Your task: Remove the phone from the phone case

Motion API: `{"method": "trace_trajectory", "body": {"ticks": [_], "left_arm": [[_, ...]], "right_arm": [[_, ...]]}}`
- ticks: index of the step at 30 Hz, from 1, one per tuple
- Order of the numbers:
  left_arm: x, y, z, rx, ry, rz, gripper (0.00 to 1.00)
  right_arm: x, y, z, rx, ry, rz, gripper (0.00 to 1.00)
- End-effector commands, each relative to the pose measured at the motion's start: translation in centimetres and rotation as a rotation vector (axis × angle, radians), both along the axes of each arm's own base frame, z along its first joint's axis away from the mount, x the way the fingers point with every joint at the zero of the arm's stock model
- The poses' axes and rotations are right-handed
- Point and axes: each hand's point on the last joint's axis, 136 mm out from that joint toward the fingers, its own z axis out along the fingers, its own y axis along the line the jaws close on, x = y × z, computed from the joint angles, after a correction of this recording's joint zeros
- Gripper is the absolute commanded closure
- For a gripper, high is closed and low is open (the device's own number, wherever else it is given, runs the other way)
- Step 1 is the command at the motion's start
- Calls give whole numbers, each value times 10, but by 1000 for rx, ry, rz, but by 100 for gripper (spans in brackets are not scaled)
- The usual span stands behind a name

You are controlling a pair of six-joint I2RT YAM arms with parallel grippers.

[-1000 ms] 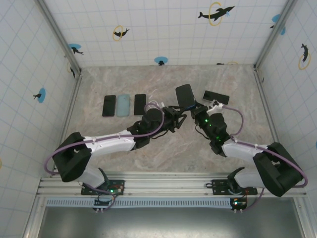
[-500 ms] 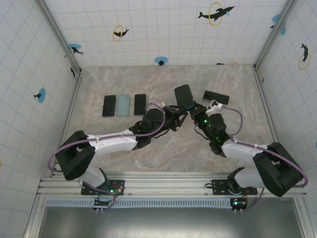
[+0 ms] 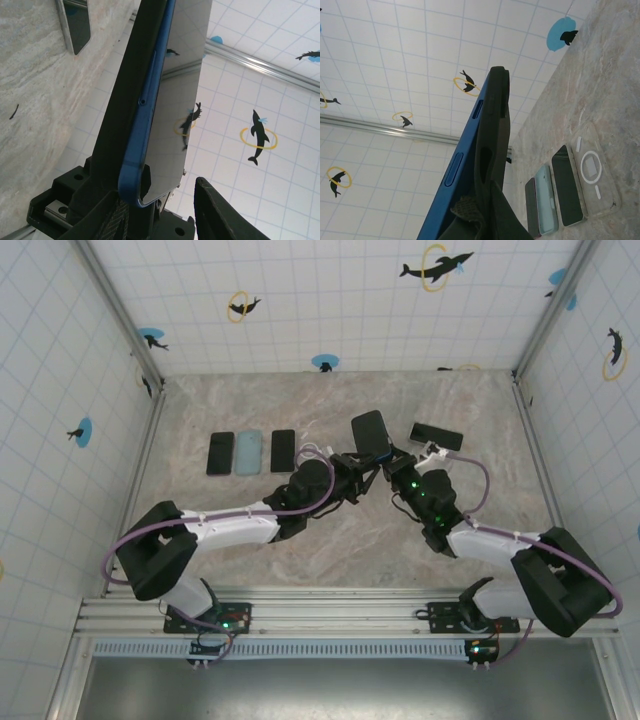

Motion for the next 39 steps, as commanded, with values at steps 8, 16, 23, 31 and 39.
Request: {"method": "trace_trajectory", "body": {"ticks": [8, 16, 23, 31, 39], "left_arm": [[8, 11, 7, -33, -12, 55, 63], [12, 13, -8, -22, 11, 76, 63], [25, 17, -2, -35, 1, 126, 65], [32, 12, 7, -59, -6, 141, 75], [34, 4, 26, -79, -35, 120, 92]], "right_arm": [[-8, -5, 27, 56, -108, -11, 94], [-12, -5, 40, 93, -139, -12, 94], [-21, -3, 40, 109, -141, -25, 94], [-31, 0, 36, 107, -135, -67, 94], [-28, 0, 28, 66, -100, -106, 94]]}}
